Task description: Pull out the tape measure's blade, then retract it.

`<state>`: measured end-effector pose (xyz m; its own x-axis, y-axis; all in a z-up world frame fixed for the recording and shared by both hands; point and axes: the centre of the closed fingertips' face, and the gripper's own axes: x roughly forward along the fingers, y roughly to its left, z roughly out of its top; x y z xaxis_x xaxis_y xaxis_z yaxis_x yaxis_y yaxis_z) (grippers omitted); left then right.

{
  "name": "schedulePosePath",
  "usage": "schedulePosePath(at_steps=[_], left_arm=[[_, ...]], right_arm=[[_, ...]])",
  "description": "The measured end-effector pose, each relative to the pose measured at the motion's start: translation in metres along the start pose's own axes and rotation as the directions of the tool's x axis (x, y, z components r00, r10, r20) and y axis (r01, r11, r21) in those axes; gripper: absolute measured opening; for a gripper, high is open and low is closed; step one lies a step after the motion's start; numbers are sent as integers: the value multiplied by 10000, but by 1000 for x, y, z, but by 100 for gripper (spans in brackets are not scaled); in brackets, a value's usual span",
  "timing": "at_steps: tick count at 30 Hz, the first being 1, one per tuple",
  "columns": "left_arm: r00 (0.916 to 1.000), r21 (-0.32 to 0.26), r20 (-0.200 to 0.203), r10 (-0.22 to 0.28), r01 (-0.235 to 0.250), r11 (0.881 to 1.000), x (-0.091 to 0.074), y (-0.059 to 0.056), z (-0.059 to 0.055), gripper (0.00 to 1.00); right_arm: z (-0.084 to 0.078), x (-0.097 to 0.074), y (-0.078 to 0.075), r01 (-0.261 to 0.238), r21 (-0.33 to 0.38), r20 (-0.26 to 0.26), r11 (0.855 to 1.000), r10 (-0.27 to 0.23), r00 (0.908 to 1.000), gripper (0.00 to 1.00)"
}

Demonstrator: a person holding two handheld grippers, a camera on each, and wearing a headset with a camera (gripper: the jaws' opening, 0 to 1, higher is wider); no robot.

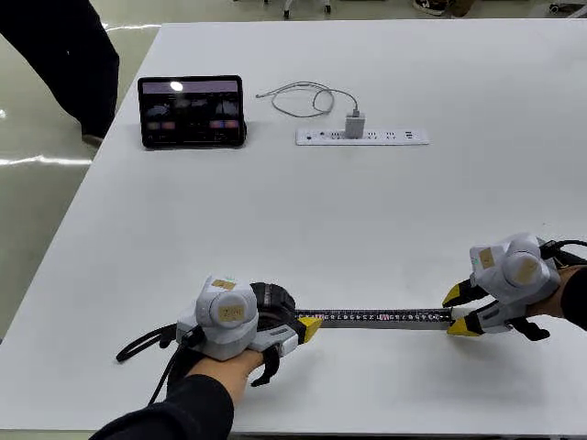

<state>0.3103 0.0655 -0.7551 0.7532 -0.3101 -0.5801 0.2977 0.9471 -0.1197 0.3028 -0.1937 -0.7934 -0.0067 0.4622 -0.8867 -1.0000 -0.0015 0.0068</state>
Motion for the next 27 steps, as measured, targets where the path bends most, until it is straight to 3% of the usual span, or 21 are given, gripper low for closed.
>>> schedulePosePath(at_steps=[6, 8, 10, 12, 14, 18, 19, 20, 22, 23, 24, 27], left_arm=[[9997, -279, 185, 176, -170, 9995, 0, 5, 4, 100], [9983, -249, 213, 546, -541, 9982, -2, 13, 7, 96], [9956, -719, 375, 856, -827, 9940, -2, 20, 10, 94], [9957, -958, 238, 892, -865, 9916, -2, 22, 7, 92], [9962, -1210, 72, 867, -852, 9890, 0, 21, 3, 90], [9972, -1662, -44, 747, -744, 9833, 4, 17, 1, 82], [9982, -2433, -490, 343, -452, 9689, 6, 9, -9, 77], [9970, -2755, -719, 301, -488, 9601, 6, 7, -14, 73], [9967, -2142, -693, 419, -559, 9752, 7, 8, -13, 68], [9975, -1879, -467, 537, -615, 9803, 6, 9, -7, 67], [9978, -1760, -210, 623, -650, 9822, 5, 9, -1, 66], [9971, -1812, -231, 730, -760, 9805, 6, 10, -1, 66]], right_arm=[[2, 1, -1, -32, -16, -103, 10000, 31, 9999, 12], [2, 2, -2, -67, 20, -248, 10000, 68, 9997, 12], [3, 1, -2, -102, 203, -330, 9997, 108, 9994, 12], [2, 1, -2, -20, 429, -493, 9991, 42, 9988, 11], [3, 1, 0, -53, 31, -786, 10000, 55, 9969, 11], [1, 1, -5, -199, 144, -1144, 9997, 214, 9932, 11], [1, 0, -5, -268, 627, -1128, 9977, 337, 9930, 11], [1, 0, -6, -244, 742, -1115, 9969, 326, 9932, 11], [1, 1, -7, -229, 918, -1180, 9955, 337, 9924, 10], [1, 2, -7, -224, 914, -1212, 9956, 335, 9921, 10], [1, 2, -6, -199, 893, -1287, 9958, 313, 9912, 10], [0, 3, -5, -129, 920, -1438, 9957, 261, 9893, 10]])
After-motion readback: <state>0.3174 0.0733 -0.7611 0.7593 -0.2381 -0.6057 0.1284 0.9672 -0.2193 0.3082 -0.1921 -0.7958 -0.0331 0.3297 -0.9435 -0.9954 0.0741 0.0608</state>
